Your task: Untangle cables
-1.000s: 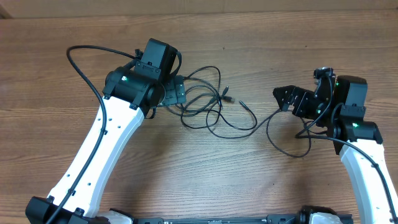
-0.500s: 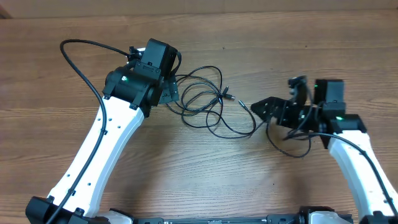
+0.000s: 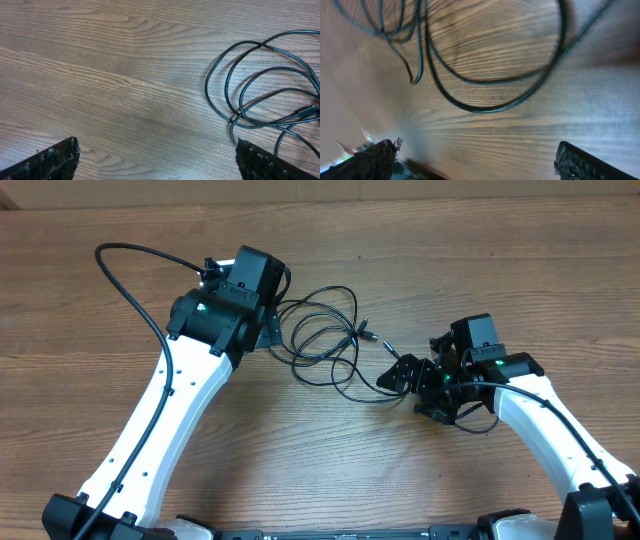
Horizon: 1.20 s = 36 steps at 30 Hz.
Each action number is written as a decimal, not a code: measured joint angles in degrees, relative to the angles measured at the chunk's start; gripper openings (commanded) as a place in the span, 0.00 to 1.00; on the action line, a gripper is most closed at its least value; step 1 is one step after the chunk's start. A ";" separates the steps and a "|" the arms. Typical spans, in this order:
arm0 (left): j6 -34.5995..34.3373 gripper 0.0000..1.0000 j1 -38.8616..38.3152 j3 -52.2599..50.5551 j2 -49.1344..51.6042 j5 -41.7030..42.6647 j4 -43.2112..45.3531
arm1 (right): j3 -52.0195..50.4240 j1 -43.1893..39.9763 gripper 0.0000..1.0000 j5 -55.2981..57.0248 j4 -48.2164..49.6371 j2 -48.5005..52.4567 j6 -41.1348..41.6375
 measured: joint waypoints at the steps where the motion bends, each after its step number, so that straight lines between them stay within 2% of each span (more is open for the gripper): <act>1: 0.00 1.00 0.00 -0.02 0.00 0.00 -0.02 | 0.00 0.00 1.00 0.07 -0.02 0.00 1.77; 4: -0.02 1.00 0.00 -0.09 0.00 0.00 0.02 | 0.00 0.00 1.00 0.57 0.20 0.07 8.11; 8: -0.02 1.00 0.00 -0.11 0.00 0.00 0.07 | -2.19 0.00 1.00 3.32 5.44 0.13 17.99; 12: -0.02 1.00 0.00 -0.11 0.00 -0.02 0.09 | -7.43 0.39 0.90 5.31 14.88 1.55 26.58; 15: -0.02 1.00 0.00 -0.11 0.00 -0.07 0.09 | -8.61 2.36 0.65 5.90 21.77 3.41 30.51; 16: 0.00 1.00 0.00 -0.11 0.00 -0.09 0.07 | -8.61 3.19 0.61 6.10 23.71 3.58 30.86; 18: -0.02 1.00 0.00 -0.11 0.00 -0.17 0.09 | -8.63 5.46 0.41 7.13 26.73 3.61 31.76; 22: 0.00 0.99 0.00 -0.11 -0.02 -0.39 0.09 | -8.63 10.40 0.07 13.81 26.12 3.61 32.79; 23: 0.00 1.00 0.00 -0.11 -0.02 -0.39 0.09 | -8.63 11.02 0.04 14.82 26.08 3.61 33.20; 31: -0.02 1.00 0.00 -0.11 -0.02 -0.42 0.09 | -8.68 12.74 0.04 16.17 27.50 3.61 32.98; 36: 0.00 1.00 0.00 -0.11 -0.02 -0.39 0.07 | -6.36 12.74 0.04 12.90 28.92 -1.33 27.56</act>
